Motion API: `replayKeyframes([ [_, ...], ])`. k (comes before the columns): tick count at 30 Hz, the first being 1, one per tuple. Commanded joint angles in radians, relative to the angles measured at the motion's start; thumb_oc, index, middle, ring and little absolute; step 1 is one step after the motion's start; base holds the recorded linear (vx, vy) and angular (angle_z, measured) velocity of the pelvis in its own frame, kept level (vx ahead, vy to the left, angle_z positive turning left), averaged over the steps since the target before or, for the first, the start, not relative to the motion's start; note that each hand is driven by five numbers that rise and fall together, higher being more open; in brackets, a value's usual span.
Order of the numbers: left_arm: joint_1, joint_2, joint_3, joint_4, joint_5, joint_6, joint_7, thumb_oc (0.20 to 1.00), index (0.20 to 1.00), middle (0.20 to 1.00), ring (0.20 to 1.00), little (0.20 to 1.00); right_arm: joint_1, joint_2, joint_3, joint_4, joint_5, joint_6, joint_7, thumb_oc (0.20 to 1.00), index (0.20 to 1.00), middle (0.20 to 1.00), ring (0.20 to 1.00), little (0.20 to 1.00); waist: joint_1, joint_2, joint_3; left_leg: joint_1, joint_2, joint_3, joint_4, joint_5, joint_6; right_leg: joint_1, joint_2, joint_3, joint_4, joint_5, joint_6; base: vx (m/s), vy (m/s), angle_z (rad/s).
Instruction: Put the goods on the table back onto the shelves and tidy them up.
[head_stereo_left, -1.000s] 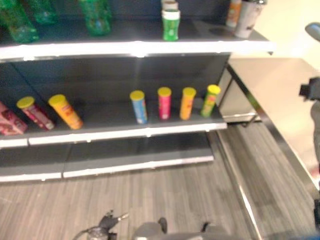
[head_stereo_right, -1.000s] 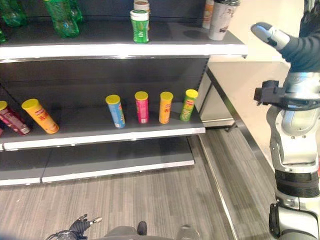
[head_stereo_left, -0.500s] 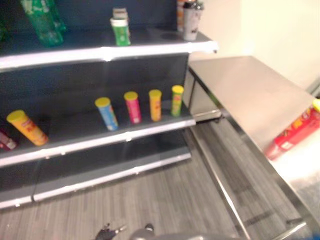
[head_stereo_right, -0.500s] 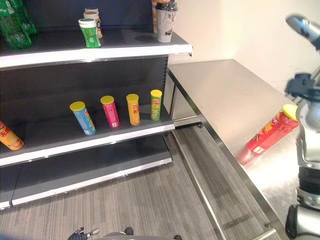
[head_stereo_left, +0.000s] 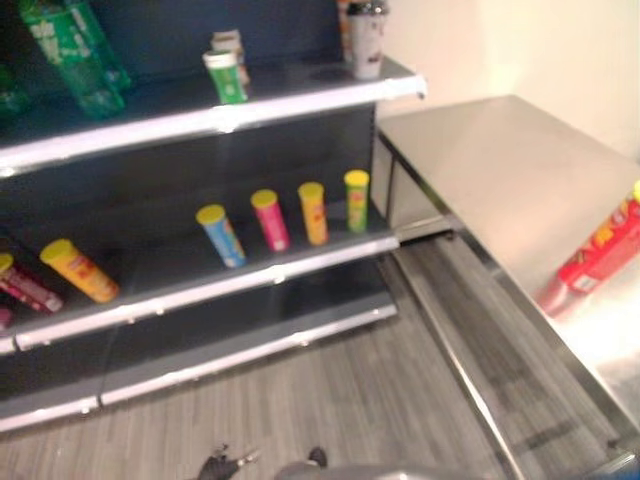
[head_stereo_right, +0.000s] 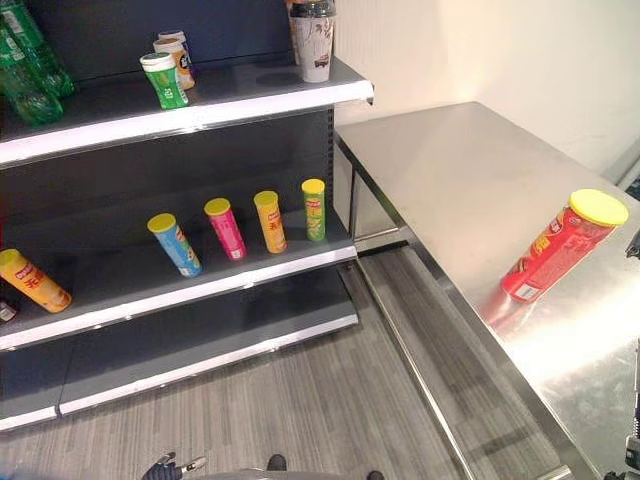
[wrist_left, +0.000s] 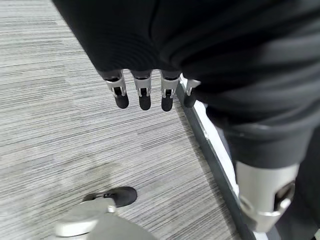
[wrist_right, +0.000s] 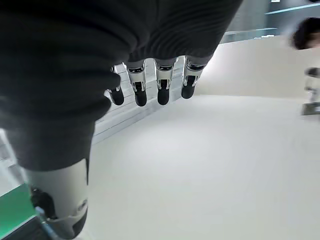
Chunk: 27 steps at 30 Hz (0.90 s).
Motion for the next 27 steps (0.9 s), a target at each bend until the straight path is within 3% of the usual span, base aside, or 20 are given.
replayKeyframes([
  [1, -0.109, 0.028, -0.068, 0.043, 0.011, -0.009, 0.003, 1.0, 1.0, 1.0, 1.0, 1.0, -0.084, -0.092, -0.035, 0.023, 0.064, -0.039, -0.022, 1.0, 1.0, 1.0, 1.0, 1.0, 0.037, -0.062, 0.017, -0.122, -0.04, -0.208, 0.023, -0.086, -0.053, -0.012, -0.016, 0.046, 0.008, -0.099, -0.004, 0.04, 0.012, 0.07],
  [5, -0.104, 0.029, -0.071, 0.043, 0.011, -0.011, 0.001, 1.0, 1.0, 1.0, 1.0, 1.0, -0.085, -0.074, -0.035, 0.041, 0.056, -0.035, -0.02, 1.0, 1.0, 1.0, 1.0, 1.0, 0.029, -0.054, -0.023, -0.095, -0.057, -0.264, -0.035, -0.079, -0.033, -0.023, 0.002, 0.077, 0.008, -0.096, -0.003, 0.08, 0.054, -0.17],
  [9, -0.097, 0.038, -0.064, 0.053, 0.017, -0.01, 0.002, 1.0, 1.0, 1.0, 1.0, 1.0, -0.063, -0.061, -0.026, 0.047, 0.029, -0.02, -0.01, 1.0, 1.0, 1.0, 1.0, 1.0, 0.019, -0.06, -0.047, -0.069, -0.067, -0.263, -0.035, -0.079, -0.027, -0.02, 0.001, 0.102, 0.008, -0.094, -0.003, 0.1, 0.092, -0.26],
  [11, -0.089, 0.053, -0.048, 0.041, 0.007, -0.007, 0.0, 1.0, 1.0, 1.0, 1.0, 1.0, -0.06, -0.038, -0.011, 0.057, 0.056, -0.02, 0.009, 1.0, 1.0, 1.0, 1.0, 1.0, 0.016, -0.066, -0.046, -0.05, -0.073, -0.244, -0.035, -0.073, -0.005, -0.023, -0.007, 0.122, 0.026, -0.07, -0.003, 0.04, 0.125, -0.29],
  [13, -0.086, 0.062, -0.042, 0.036, 0.002, -0.006, -0.004, 1.0, 1.0, 1.0, 1.0, 1.0, -0.061, -0.025, 0.005, 0.059, 0.081, -0.021, 0.033, 1.0, 1.0, 1.0, 1.0, 1.0, 0.02, -0.068, -0.036, -0.032, -0.068, -0.227, -0.035, -0.085, 0.004, -0.048, -0.006, 0.135, 0.093, -0.09, -0.001, 0.04, 0.093, -0.37],
  [14, -0.084, 0.079, -0.032, 0.025, 0.002, -0.004, -0.016, 1.0, 1.0, 1.0, 1.0, 1.0, -0.046, -0.015, 0.026, 0.075, 0.113, -0.014, 0.08, 1.0, 1.0, 1.0, 1.0, 1.0, 0.017, -0.072, -0.015, -0.007, -0.06, -0.208, -0.035, -0.088, 0.017, -0.1, 0.012, 0.141, 0.22, -0.105, 0.017, 0.02, 0.059, -0.41],
  [16, -0.092, 0.098, -0.031, 0.02, 0.007, -0.004, -0.021, 1.0, 1.0, 1.0, 1.0, 1.0, -0.018, -0.029, 0.035, 0.088, 0.136, -0.005, 0.126, 1.0, 1.0, 1.0, 1.0, 1.0, 0.0, -0.077, 0.015, 0.007, -0.057, -0.214, -0.035, -0.085, 0.022, -0.162, 0.049, 0.186, 0.334, -0.098, 0.042, -0.05, 0.057, -0.43],
  [18, -0.095, 0.103, -0.027, 0.014, 0.011, -0.004, -0.024, 1.0, 1.0, 1.0, 1.0, 1.0, -0.006, -0.04, 0.029, 0.093, 0.137, -0.003, 0.143, 1.0, 1.0, 1.0, 1.0, 1.0, -0.004, -0.075, 0.019, 0.009, -0.059, -0.215, -0.035, -0.087, 0.023, -0.188, 0.054, 0.204, 0.369, -0.104, 0.05, -0.03, 0.038, -0.19],
  [19, -0.095, 0.106, -0.022, 0.009, 0.013, -0.008, -0.026, 1.0, 1.0, 1.0, 1.0, 1.0, -0.005, -0.051, 0.033, 0.096, 0.143, -0.004, 0.156, 1.0, 1.0, 1.0, 1.0, 1.0, -0.008, -0.073, 0.018, 0.009, -0.058, -0.212, -0.035, -0.091, 0.021, -0.195, 0.046, 0.222, 0.354, -0.109, 0.053, -0.01, 0.012, -0.15],
  [21, -0.104, 0.11, -0.026, 0.004, 0.021, -0.015, -0.028, 1.0, 1.0, 1.0, 1.0, 1.0, -0.017, -0.07, 0.052, 0.108, 0.172, -0.007, 0.193, 1.0, 1.0, 1.0, 1.0, 1.0, 0.003, -0.068, 0.018, 0.004, -0.051, -0.218, -0.035, -0.103, 0.012, -0.182, -0.014, 0.231, 0.243, -0.09, 0.051, 0.03, -0.088, -0.2],
  [22, -0.112, 0.112, -0.038, 0.0, 0.024, -0.016, -0.034, 1.0, 1.0, 1.0, 1.0, 1.0, -0.012, -0.103, 0.065, 0.112, 0.173, 0.007, 0.22, 1.0, 1.0, 1.0, 1.0, 1.0, 0.008, -0.079, 0.014, -0.002, -0.053, -0.218, -0.035, -0.111, 0.003, -0.166, -0.066, 0.195, 0.152, -0.058, 0.044, 0.1, -0.134, -0.15],
  [23, -0.106, 0.11, -0.037, -0.004, 0.026, -0.016, -0.035, 1.0, 1.0, 1.0, 1.0, 1.0, -0.004, -0.107, 0.074, 0.112, 0.167, 0.02, 0.245, 1.0, 1.0, 1.0, 1.0, 1.0, 0.009, -0.087, 0.007, 0.006, -0.056, -0.214, -0.035, -0.12, 0.0, -0.147, -0.088, 0.172, 0.117, -0.033, 0.046, 0.1, -0.096, -0.03],
  [27, -0.092, 0.102, -0.037, -0.002, 0.023, -0.023, -0.046, 1.0, 1.0, 1.0, 1.0, 1.0, -0.009, -0.173, 0.112, 0.152, 0.148, 0.038, 0.277, 1.0, 1.0, 1.0, 1.0, 1.0, 0.014, -0.108, -0.025, 0.023, -0.051, -0.194, -0.035, -0.135, -0.013, -0.102, -0.097, 0.138, 0.046, 0.013, 0.052, 0.12, -0.073, 0.15],
])
